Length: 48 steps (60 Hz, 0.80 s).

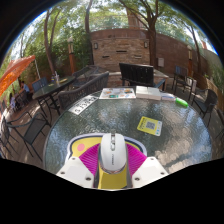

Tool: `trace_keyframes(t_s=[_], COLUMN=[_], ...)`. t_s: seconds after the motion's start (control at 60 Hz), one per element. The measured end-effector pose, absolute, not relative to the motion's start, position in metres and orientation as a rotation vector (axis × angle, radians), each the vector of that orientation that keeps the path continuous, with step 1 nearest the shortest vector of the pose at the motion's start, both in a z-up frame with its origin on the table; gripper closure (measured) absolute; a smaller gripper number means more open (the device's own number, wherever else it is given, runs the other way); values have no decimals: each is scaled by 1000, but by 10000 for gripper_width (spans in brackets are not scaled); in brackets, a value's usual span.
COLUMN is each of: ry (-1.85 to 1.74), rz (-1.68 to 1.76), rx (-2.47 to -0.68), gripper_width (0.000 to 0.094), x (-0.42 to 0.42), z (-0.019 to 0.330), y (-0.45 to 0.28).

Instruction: Arrange mouse

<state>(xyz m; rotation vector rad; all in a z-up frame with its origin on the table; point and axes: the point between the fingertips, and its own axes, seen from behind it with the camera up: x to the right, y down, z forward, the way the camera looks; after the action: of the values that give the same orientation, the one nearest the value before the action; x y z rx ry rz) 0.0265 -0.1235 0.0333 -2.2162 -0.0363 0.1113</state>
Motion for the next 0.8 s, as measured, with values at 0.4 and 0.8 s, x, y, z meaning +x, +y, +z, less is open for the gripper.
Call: trace_keyframes(t_s=[0.4, 0.8], ry=[-110, -93], rz=[13, -75], rx=[-2247, -2219], gripper_width=[75, 79], x=[12, 4], z=[92, 185], y=[-168, -241])
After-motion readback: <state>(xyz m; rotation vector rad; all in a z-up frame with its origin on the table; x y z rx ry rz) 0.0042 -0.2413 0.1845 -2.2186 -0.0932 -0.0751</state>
